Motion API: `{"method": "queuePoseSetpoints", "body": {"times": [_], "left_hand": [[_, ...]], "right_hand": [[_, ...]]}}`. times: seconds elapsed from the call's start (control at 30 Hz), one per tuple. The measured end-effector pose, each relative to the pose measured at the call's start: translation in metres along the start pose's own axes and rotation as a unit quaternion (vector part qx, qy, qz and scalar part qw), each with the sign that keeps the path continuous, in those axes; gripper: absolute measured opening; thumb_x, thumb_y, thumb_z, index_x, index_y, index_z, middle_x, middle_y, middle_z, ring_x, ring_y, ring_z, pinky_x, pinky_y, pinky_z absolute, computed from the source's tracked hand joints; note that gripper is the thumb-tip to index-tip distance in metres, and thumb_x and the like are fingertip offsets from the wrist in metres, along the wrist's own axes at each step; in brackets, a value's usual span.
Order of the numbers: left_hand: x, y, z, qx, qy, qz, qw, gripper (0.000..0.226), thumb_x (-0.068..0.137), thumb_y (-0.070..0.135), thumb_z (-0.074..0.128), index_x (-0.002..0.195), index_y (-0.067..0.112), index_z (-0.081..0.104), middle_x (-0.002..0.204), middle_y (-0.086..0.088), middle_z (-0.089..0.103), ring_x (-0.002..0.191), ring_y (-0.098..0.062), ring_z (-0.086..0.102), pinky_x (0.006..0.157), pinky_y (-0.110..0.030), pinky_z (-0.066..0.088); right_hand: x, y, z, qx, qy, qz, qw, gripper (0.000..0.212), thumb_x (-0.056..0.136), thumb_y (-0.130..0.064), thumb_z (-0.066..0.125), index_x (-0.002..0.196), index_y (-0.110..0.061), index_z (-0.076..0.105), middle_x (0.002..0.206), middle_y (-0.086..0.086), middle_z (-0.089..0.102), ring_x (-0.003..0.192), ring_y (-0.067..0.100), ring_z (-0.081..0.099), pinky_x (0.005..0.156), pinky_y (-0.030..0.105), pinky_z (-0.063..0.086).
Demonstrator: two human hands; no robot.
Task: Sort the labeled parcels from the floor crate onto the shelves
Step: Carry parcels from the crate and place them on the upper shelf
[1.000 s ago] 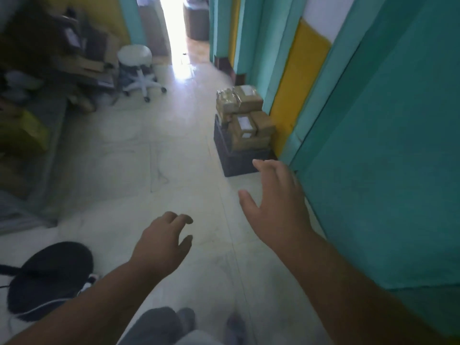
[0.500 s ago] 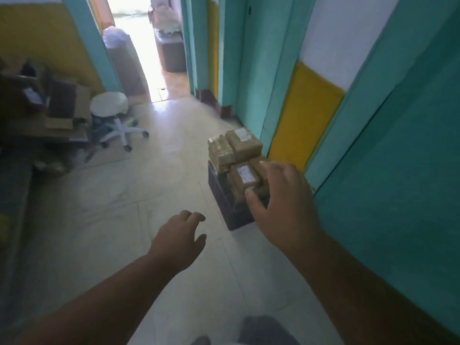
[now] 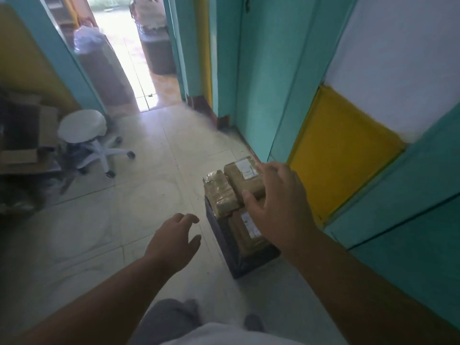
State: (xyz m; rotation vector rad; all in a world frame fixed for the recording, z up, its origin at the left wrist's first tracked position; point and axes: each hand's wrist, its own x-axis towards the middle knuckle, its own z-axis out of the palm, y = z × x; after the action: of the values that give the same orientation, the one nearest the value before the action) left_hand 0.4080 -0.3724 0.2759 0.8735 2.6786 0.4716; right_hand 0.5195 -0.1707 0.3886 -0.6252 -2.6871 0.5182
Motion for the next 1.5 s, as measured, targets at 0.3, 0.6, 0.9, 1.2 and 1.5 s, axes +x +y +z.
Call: {"method": "queuePoseSetpoints", "body": {"times": [0.3,0.6,0.9,1.2,1.5], "left_hand": [[0.254,-0.082,-0.005,0.034,-0.097,0.119,0.987,0.043,0.091,0.037,0.061,0.133,0.031,0.052,0.127,0.002,0.059,0.112,-0.019,0.058,0.087,-0.032,0.054],[0.399,-0.105,-0.029,0.101,-0.216,0.242,0.941,0.042,0.089,0.039,0.061,0.129,0.028,0.055,0.123,0.000,0.062,0.108,-0.023,0.060,0.084,-0.035,0.055],[0.450,-0.154,0.054,0.096,-0.309,0.232,0.917,0.046,0.088,0.038,0.063,0.132,0.027,0.052,0.125,-0.002,0.059,0.108,-0.024,0.060,0.087,-0.039,0.056],[0.529,-0.174,0.149,0.075,-0.336,0.206,0.916,0.060,0.092,0.048,0.059,0.143,0.020,0.041,0.135,-0.008,0.060,0.116,-0.028,0.060,0.093,-0.041,0.053],[0.533,-0.171,0.182,-0.043,-0.372,0.116,0.920,0.044,0.092,0.036,0.063,0.133,0.024,0.053,0.119,0.003,0.067,0.094,-0.017,0.064,0.077,-0.038,0.058]], "right_hand": [[0.156,-0.012,0.117,-0.026,0.056,0.112,0.992,0.048,0.091,-0.037,0.058,0.133,-0.014,0.051,0.131,0.010,0.057,0.115,0.023,0.054,0.091,0.039,0.053],[0.202,-0.040,0.153,-0.082,0.112,0.309,0.941,0.055,0.092,-0.045,0.048,0.135,-0.012,0.051,0.132,0.011,0.057,0.120,0.026,0.053,0.090,0.047,0.052],[0.196,-0.025,0.280,-0.069,0.061,0.418,0.904,0.055,0.091,-0.047,0.044,0.136,-0.015,0.049,0.137,0.011,0.053,0.125,0.027,0.052,0.092,0.049,0.053],[0.195,0.039,0.419,-0.070,-0.022,0.575,0.815,0.056,0.095,-0.044,0.054,0.142,-0.013,0.048,0.129,0.015,0.057,0.118,0.032,0.052,0.095,0.043,0.044],[0.193,0.079,0.492,0.139,0.040,0.674,0.725,0.072,0.094,-0.039,0.063,0.154,-0.023,0.027,0.139,0.011,0.052,0.117,0.025,0.057,0.088,0.030,0.046]]}}
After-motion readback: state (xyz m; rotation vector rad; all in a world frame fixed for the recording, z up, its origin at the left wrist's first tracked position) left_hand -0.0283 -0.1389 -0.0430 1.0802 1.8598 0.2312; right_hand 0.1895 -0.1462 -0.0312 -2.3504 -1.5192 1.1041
